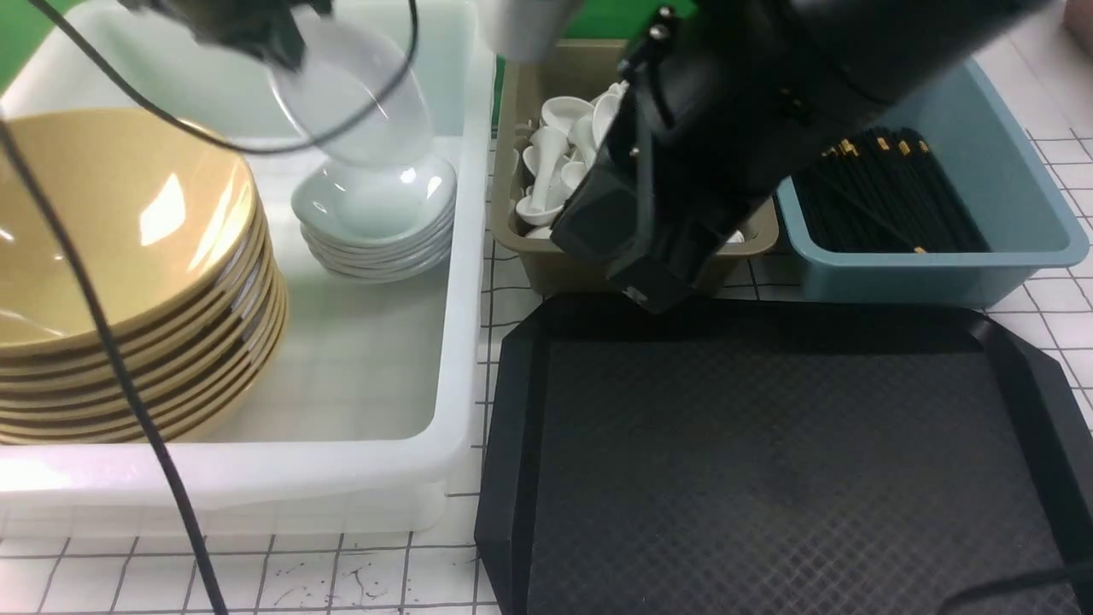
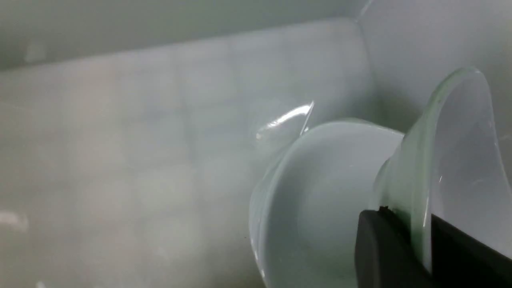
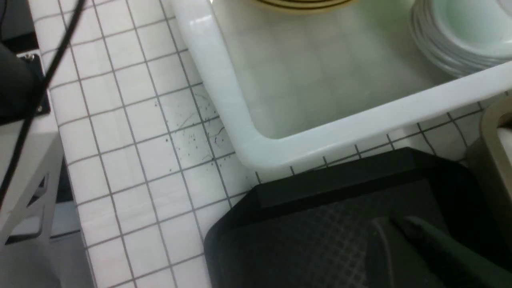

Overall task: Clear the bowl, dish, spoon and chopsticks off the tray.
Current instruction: Use the left arm to put the plate into the large storage box on the left

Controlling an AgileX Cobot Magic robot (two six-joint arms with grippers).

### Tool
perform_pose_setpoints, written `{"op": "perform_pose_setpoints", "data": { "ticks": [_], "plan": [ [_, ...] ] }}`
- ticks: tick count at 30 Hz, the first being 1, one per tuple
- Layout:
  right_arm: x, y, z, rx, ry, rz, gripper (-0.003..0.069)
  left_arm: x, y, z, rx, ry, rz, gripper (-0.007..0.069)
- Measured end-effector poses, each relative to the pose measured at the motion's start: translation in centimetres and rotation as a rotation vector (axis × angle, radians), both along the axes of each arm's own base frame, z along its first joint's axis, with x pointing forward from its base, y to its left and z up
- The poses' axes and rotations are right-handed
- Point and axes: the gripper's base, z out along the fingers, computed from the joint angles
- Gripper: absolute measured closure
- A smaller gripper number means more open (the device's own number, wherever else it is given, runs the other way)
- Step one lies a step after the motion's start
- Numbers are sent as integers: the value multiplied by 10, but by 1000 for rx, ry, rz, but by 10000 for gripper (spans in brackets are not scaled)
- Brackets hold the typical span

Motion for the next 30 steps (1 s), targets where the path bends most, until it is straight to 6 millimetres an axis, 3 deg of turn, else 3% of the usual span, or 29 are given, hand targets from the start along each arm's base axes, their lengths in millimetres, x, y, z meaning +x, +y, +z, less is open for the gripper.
{"op": "perform_pose_setpoints", "data": {
  "ticks": [1, 3, 5, 9, 16, 19, 20, 22, 23, 27, 30],
  "plan": [
    [0, 0, -1, -7, 3, 2, 609, 1, -1, -2, -1, 5, -5, 617],
    [1, 0, -2, -27, 17, -1, 609, 10, -6, -26, -2, 49, -29, 599],
    [1, 0, -1, -29, 18, -1, 609, 13, -6, -31, 3, 52, -31, 590],
    [1, -1, 0, -34, 12, -7, 609, 16, -3, -40, 34, 59, -30, 496],
    [4, -4, -1, -68, -13, -30, 609, 15, 0, -33, 71, 40, -27, 199],
    [6, -5, -2, -84, -25, -46, 609, 11, 0, -17, 72, 5, -27, 135],
    [7, -7, -2, -101, -39, -65, 609, 4, 0, 5, 71, -33, -28, 101],
    [9, -11, -1, -121, -58, -101, 609, -6, 1, 29, 65, -69, -23, 95],
    [9, -15, 2, -126, -74, -132, 609, -17, 2, 51, 67, -96, -15, 106],
    [3, -26, 14, -118, -109, -186, 609, -53, 6, 100, 86, -167, -6, 202],
    [-12, -43, 25, -97, -136, -218, 609, -97, 16, 132, 130, -214, 19, 357]
  ]
}}
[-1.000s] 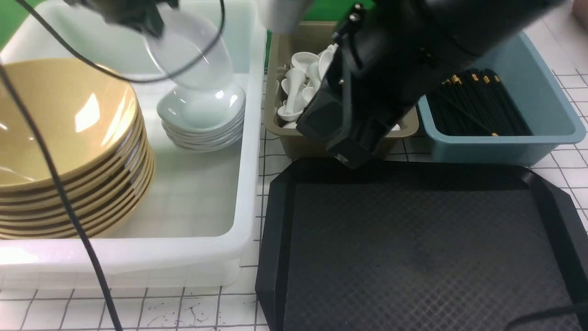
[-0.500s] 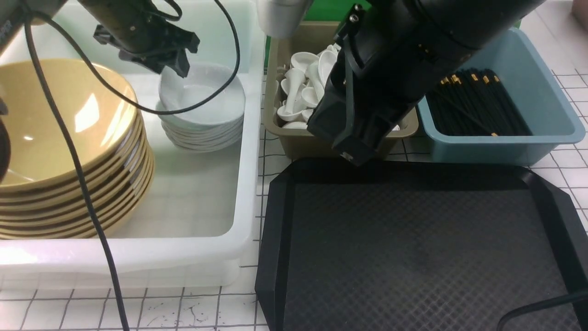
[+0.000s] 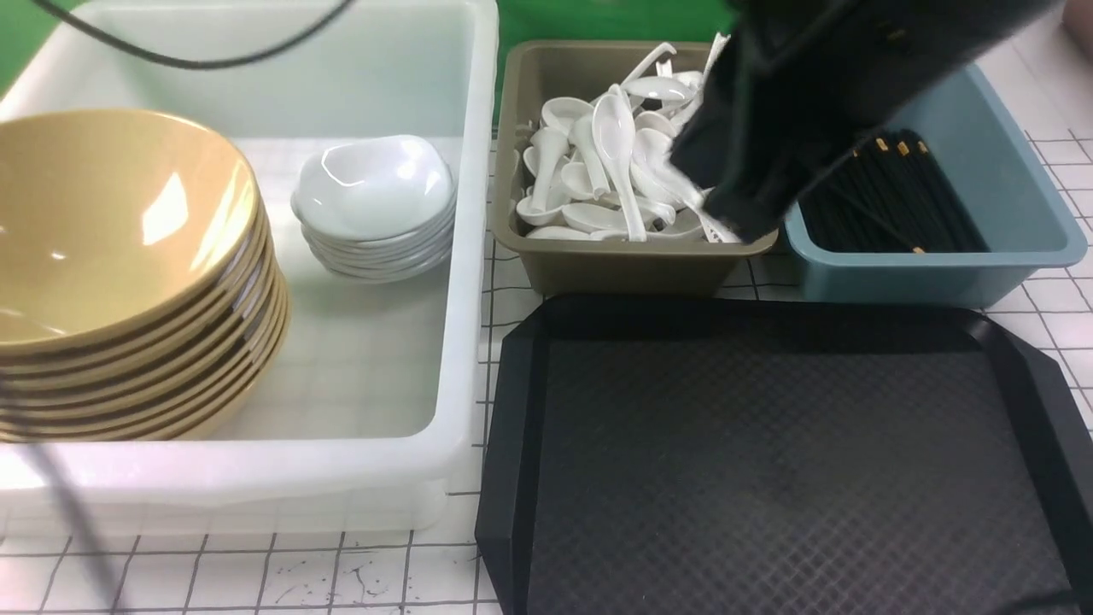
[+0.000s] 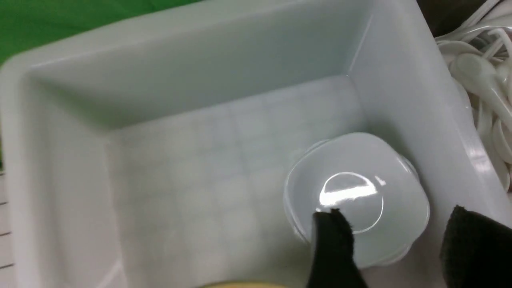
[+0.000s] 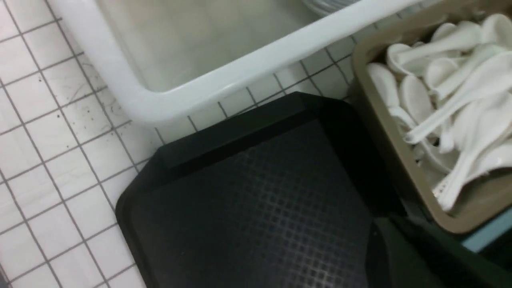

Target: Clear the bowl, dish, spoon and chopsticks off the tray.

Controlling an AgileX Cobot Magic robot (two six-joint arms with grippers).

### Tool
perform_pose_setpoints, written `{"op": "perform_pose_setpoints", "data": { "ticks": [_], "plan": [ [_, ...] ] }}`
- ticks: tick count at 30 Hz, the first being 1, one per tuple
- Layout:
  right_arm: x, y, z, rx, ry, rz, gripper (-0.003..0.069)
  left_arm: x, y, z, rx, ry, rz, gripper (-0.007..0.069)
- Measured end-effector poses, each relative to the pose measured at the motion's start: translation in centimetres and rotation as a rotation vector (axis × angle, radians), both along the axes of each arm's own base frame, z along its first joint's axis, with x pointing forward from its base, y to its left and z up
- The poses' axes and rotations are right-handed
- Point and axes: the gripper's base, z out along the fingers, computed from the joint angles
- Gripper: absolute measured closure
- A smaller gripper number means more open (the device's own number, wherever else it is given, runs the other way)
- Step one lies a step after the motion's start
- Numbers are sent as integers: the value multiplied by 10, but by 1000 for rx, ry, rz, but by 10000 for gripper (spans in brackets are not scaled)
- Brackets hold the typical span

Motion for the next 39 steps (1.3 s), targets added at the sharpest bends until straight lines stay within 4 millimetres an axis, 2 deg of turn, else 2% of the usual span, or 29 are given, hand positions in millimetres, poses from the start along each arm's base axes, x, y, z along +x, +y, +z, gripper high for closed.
{"op": "perform_pose_setpoints", "data": {
  "ticks": [2, 3, 4, 5, 7, 9, 10, 11, 13, 14, 15, 19, 21, 22, 26, 27, 31, 39],
  "plan": [
    [-12, -11, 3, 5, -9, -2, 609, -24, 6, 6, 32, 4, 19, 446],
    [-18, -17, 1, 2, -7, -3, 609, -33, 7, 3, 42, 24, 22, 494],
    [-18, -17, 1, 2, -7, -3, 609, -36, 8, 6, 47, 14, 25, 494],
    [-29, -27, -3, -4, 2, -5, 609, -57, 10, 3, 60, 37, 30, 564],
    [-42, -39, -15, -5, 12, -14, 609, -87, 12, -7, 65, 78, 30, 614],
    [-53, -49, -23, 16, 2, -24, 607, -110, 13, -21, 65, 107, 28, 627],
    [-54, -50, -24, 24, -2, -27, 607, -110, 13, -21, 65, 107, 28, 627],
    [-65, -60, -32, 47, -14, -39, 606, -138, 14, -29, 59, 75, 26, 632],
    [-75, -69, -41, 79, -30, -54, 604, -166, 15, -42, 47, 37, 30, 636],
    [-77, -71, -41, 92, -42, -54, 604, -165, 15, -46, 46, 46, 29, 636],
    [-84, -78, -47, 117, -60, -58, 603, -184, 16, -56, 29, 23, 36, 636],
    [-103, -93, -66, 197, -100, -66, 599, -234, 14, -83, -45, -34, 31, 636],
    [-115, -102, -74, 275, -129, -65, 598, -261, 13, -104, -73, -54, 27, 636],
    [-120, -105, -73, 310, -149, -62, 597, -268, 14, -106, -76, -75, 27, 636],
    [-143, -124, -81, 473, -274, -51, 594, -311, 16, -137, -95, -236, 27, 636],
    [-144, -124, -79, 483, -283, -50, 594, -311, 16, -137, -95, -236, 27, 636],
    [-155, -135, -82, 593, -395, -39, 593, -336, 18, -151, -108, -381, 26, 637],
    [-157, -137, -81, 622, -420, -37, 587, -341, 19, -156, -104, -424, 28, 637]
  ]
}}
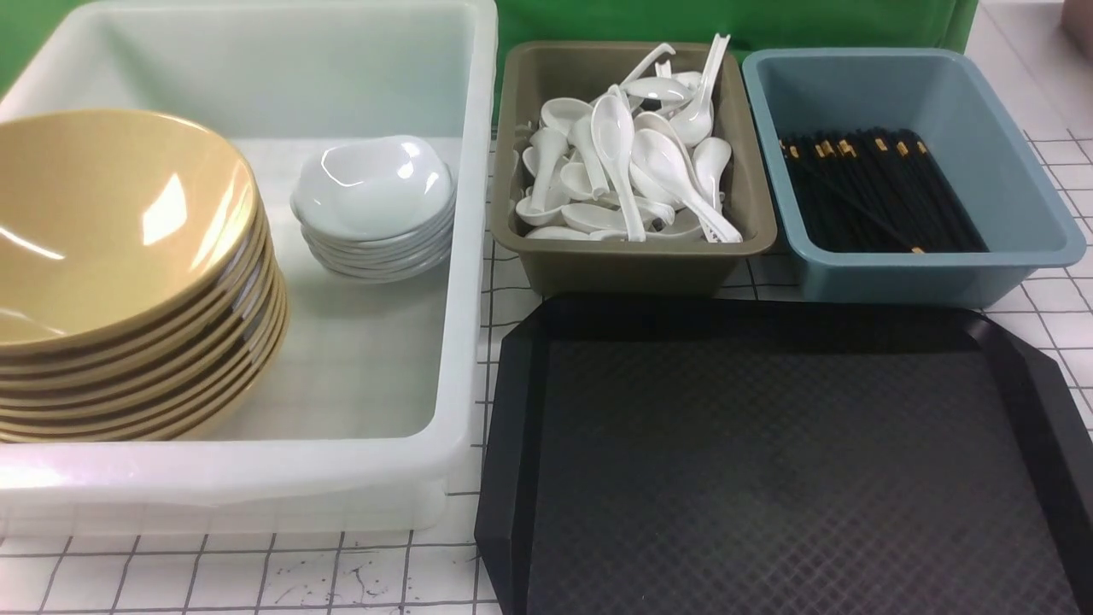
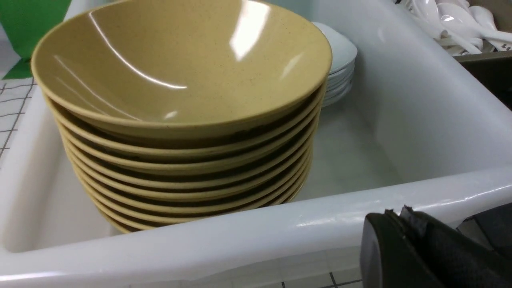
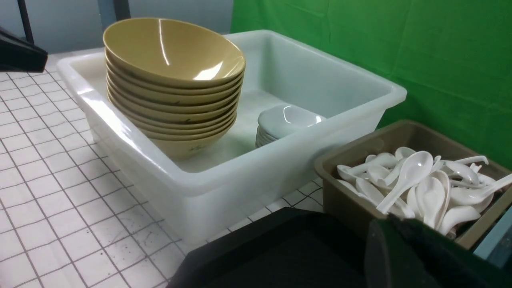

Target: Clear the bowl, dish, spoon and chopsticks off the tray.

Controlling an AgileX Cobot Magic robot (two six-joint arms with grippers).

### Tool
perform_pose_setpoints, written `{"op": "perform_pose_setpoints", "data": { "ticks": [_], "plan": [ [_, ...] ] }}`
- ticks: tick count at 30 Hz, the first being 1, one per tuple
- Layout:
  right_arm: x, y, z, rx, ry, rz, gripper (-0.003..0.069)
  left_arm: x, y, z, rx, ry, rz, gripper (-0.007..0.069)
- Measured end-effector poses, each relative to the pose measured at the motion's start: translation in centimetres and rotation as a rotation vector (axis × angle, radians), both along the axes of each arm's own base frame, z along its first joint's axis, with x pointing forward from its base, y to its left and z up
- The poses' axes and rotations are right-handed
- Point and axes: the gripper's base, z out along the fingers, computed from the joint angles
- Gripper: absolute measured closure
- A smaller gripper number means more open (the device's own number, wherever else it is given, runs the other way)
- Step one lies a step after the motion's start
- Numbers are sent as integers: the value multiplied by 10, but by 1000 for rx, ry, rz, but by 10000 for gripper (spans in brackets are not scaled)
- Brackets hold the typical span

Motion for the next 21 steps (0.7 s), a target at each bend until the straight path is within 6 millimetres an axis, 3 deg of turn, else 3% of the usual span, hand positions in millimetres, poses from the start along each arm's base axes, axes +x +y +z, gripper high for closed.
{"op": "perform_pose_setpoints", "data": {
  "ticks": [17, 21],
  "plan": [
    [0, 0, -2, -8, 9, 0, 571, 0, 0, 0, 0, 1, 0, 637],
    [0, -7, -7, -81, -63, -39, 576, 0, 0, 0, 0, 1, 0, 637]
  ]
}}
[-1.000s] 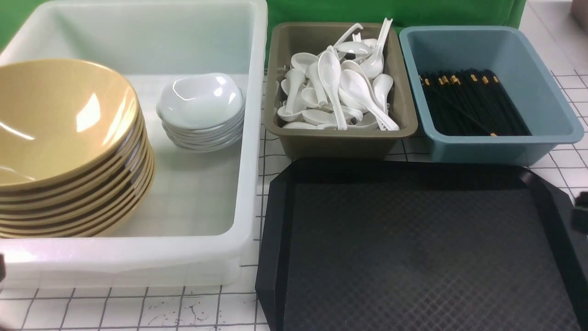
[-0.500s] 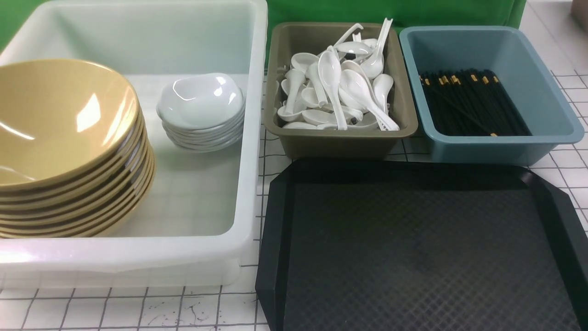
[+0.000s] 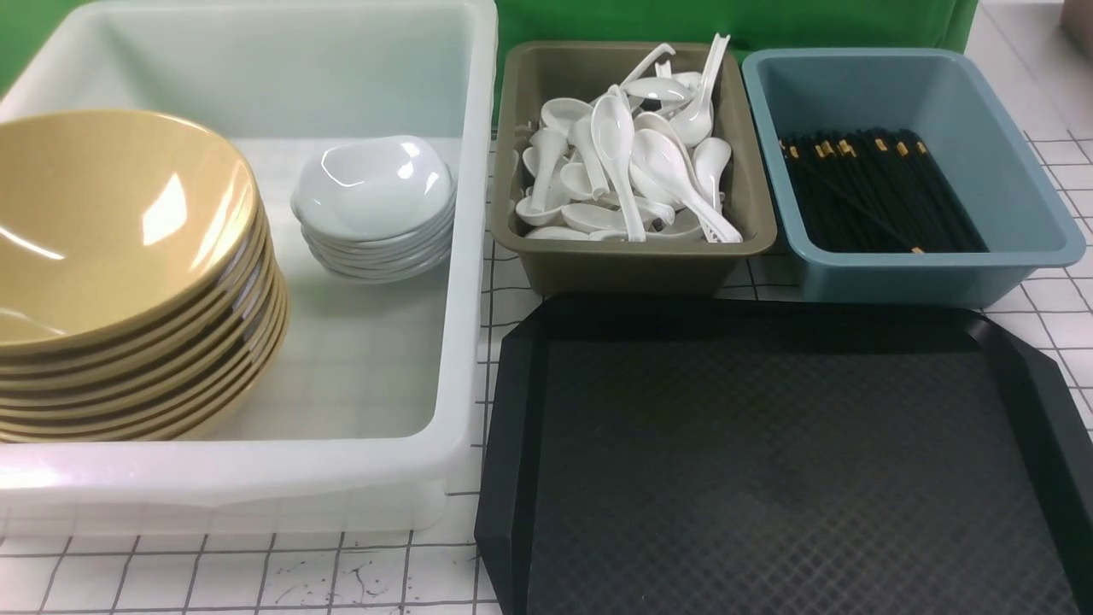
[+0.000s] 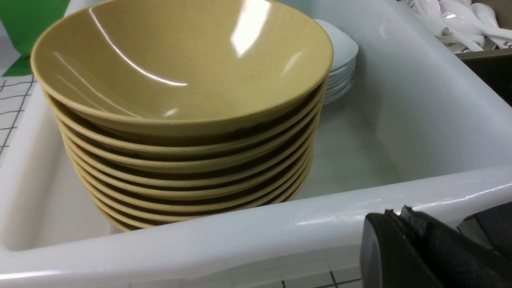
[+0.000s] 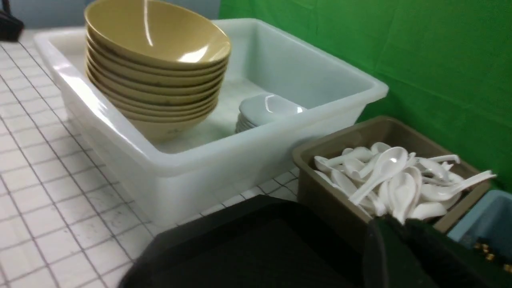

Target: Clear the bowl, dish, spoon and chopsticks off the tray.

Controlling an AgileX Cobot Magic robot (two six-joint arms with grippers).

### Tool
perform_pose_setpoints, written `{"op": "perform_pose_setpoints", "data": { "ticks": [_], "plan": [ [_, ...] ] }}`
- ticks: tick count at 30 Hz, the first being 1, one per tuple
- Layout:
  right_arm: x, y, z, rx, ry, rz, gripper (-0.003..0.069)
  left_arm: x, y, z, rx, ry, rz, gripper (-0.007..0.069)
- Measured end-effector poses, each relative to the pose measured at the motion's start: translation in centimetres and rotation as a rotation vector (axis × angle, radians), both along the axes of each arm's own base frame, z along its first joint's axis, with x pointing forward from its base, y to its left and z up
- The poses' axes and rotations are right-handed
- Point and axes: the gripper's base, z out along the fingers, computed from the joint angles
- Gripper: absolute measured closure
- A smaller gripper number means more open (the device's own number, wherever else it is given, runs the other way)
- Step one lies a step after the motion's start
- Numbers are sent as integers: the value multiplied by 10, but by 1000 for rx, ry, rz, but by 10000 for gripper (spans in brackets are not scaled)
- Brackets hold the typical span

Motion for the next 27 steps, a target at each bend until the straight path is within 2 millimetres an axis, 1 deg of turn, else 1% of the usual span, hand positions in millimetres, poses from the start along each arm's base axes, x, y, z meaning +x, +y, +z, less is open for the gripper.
{"op": "perform_pose_setpoints", "data": {
  "ticks": [1, 3, 7, 9, 10, 11, 13, 14, 18, 19, 20, 23, 27],
  "plan": [
    [0, -1, -2, -3, 0, -9, 581, 0, 0, 0, 0, 0, 0, 637],
    [-4, -11, -11, 19, -4, -79, 616, 0, 0, 0, 0, 0, 0, 637],
    [-7, -29, -40, 146, 39, -291, 624, 0, 0, 0, 0, 0, 0, 637],
    [-7, -35, -56, 180, 18, -388, 624, 0, 0, 0, 0, 0, 0, 637],
    [-8, -37, -61, 195, -1, -412, 624, 0, 0, 0, 0, 0, 0, 637],
    [-8, -40, -72, 211, -35, -469, 624, 0, 0, 0, 0, 0, 0, 637],
    [-10, -43, -82, 231, -85, -525, 625, 0, 0, 0, 0, 0, 0, 637],
    [-10, -45, -94, 236, -105, -566, 624, 0, 0, 0, 0, 0, 0, 637],
    [-8, -49, -122, 259, -104, -670, 624, 0, 0, 0, 0, 0, 0, 637],
    [-6, -51, -138, 269, -81, -718, 624, 0, 0, 0, 0, 0, 0, 637],
    [-5, -52, -147, 278, -64, -743, 624, 0, 0, 0, 0, 0, 0, 637],
    [-4, -54, -163, 284, -29, -787, 624, 0, 0, 0, 0, 0, 0, 637],
    [-4, -55, -169, 282, 16, -814, 624, 0, 0, 0, 0, 0, 0, 637]
  ]
}}
